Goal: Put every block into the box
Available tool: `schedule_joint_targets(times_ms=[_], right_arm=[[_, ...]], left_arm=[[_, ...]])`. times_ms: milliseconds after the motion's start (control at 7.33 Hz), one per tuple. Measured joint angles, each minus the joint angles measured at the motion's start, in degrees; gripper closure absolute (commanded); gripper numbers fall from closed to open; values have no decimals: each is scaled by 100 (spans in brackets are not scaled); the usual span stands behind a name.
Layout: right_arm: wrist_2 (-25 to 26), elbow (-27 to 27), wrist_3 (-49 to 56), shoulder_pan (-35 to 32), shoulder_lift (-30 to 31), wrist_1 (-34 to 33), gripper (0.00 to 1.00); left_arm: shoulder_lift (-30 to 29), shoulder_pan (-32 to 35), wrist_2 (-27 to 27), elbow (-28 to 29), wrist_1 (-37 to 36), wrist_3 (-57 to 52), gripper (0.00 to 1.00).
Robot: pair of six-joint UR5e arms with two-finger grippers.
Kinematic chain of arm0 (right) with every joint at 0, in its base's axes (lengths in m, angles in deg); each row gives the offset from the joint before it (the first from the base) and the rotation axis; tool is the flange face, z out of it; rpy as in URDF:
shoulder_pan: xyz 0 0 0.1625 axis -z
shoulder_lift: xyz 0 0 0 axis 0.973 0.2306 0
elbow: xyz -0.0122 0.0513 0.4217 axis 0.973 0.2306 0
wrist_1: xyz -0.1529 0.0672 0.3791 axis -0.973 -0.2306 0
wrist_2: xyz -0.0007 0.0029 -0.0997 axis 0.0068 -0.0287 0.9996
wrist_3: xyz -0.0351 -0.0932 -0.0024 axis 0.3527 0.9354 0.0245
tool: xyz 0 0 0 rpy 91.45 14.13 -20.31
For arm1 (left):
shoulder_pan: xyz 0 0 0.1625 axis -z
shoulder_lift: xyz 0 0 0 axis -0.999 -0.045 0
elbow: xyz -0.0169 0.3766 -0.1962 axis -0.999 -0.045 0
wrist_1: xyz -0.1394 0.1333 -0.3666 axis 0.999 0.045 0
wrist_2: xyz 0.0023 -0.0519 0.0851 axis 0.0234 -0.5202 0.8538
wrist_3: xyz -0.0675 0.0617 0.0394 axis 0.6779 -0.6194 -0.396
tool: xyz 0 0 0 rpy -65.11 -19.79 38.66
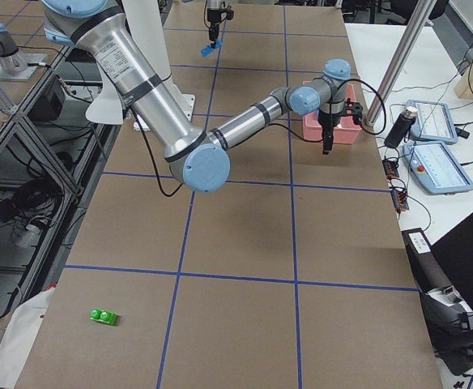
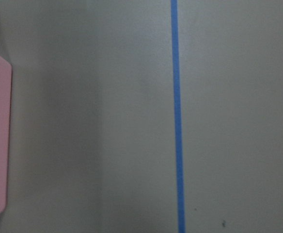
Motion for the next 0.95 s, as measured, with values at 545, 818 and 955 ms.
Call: schedule_joint_targets(times_ms=[545, 818, 955], right_arm=[[-380, -1055, 1441, -717, 1625, -13, 0], [-476, -1321, 2019, -966, 2182, -13, 0], [-490, -1452, 2283, -1050, 2437, -13, 0]], left_arm=[[-3578, 974, -2, 420, -2858, 2, 100], [-4978, 1454, -40, 1195, -3578, -6, 100], [-5495, 1705, -122, 1649, -3757, -29, 100]])
